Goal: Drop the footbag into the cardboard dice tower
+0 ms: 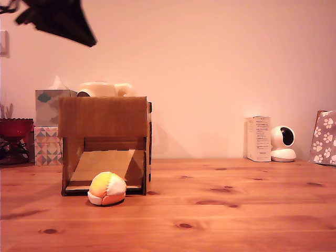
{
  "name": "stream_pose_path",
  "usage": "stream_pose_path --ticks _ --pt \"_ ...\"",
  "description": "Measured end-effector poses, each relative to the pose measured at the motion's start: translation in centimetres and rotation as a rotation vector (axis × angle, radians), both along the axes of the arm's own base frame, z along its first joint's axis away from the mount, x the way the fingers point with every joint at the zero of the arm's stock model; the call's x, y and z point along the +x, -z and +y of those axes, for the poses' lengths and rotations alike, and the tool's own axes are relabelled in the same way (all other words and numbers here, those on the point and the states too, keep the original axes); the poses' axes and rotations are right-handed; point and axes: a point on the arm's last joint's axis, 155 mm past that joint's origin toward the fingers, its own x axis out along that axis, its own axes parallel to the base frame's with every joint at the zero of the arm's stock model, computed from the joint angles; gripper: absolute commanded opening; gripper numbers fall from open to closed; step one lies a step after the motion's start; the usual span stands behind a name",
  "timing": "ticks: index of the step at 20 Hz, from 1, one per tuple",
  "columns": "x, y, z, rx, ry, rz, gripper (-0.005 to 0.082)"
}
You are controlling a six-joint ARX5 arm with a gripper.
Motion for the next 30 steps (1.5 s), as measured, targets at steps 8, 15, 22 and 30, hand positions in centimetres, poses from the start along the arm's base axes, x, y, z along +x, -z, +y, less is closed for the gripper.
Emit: stream_pose_path --ticks 8,15,22,30 --pt "-3.9 4.2 1.1 -0.063 -0.005 -0.024 0.0002" --pt "-6.8 7.6 2.1 -0.108 -0.024 -0.037 0.0002" --pt "-9.6 11.4 3.1 -0.128 -0.048 0.031 0.0002" --pt "-10.5 12.3 2.7 -0.134 -0.016 0.087 0.0002"
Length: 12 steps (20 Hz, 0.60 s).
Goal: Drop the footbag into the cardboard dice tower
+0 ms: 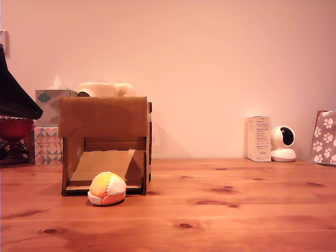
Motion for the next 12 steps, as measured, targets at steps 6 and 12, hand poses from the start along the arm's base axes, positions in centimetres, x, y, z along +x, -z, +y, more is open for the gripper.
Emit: stream_pose_path --ticks 6,12 --pt "0.4 -0.2 -1.4 -0.013 0.042 -0.023 0.0002" --pt "0.9 2.1 -4.9 -0.004 0.135 0.002 0.0002"
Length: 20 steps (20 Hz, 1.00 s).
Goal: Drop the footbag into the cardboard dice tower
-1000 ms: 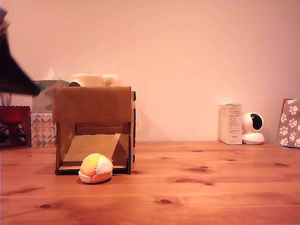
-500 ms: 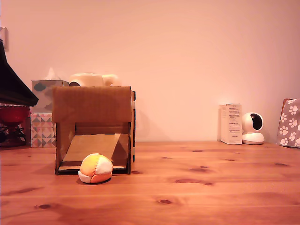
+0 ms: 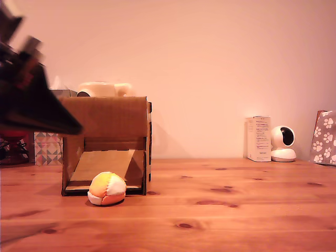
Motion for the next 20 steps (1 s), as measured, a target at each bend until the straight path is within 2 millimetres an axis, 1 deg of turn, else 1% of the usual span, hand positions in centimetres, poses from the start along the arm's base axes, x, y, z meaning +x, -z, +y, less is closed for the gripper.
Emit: stream_pose_path --ticks 1,2,3,4,5,6,7,9,12,14,17,20 --pt "0.2 0.4 -0.3 0.001 0.006 0.002 0.0007" --pt "0.4 0.9 -0.6 0.005 0.011 0.009 0.0063" --pt "0.7 1.4 -0.8 0.007 0.012 0.013 0.0224" --pt "0.9 1.9 -0.9 0.010 0.011 0.019 0.0470" --pt "1.3 2.2 -1.0 0.012 0.006 0.016 0.0697" --pt "1.7 2.3 -1.0 0.014 -0.006 0.006 0.0799" --pt "2.3 2.3 -0.9 0.017 -0.023 -0.009 0.0761" --pt "3.5 2.5 -0.3 0.034 -0.075 -0.040 0.0760" --pt "4.8 3.2 0.2 0.055 -0.128 -0.061 0.0760" --pt "5.4 3.8 0.4 0.066 -0.152 -0.068 0.0760" --pt "6.3 4.5 0.1 0.058 -0.160 -0.088 0.0760" --pt "6.7 5.8 0.0 0.063 -0.160 -0.079 0.0760"
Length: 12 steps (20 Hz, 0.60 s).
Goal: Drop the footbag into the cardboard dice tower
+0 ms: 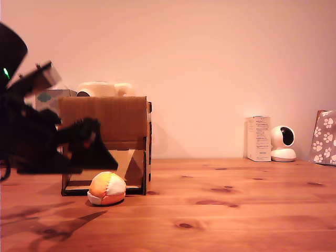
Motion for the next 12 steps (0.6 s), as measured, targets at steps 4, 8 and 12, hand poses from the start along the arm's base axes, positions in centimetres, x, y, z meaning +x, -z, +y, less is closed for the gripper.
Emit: stream_pose_path --ticks 4,8,12 --pt "0.6 2.2 0.3 0.031 -0.026 0.028 0.0760" --pt "2.4 2.3 -0.6 0.028 -0.029 0.019 0.0759" --pt "3.3 2.9 -0.9 0.037 -0.037 0.026 0.0468"
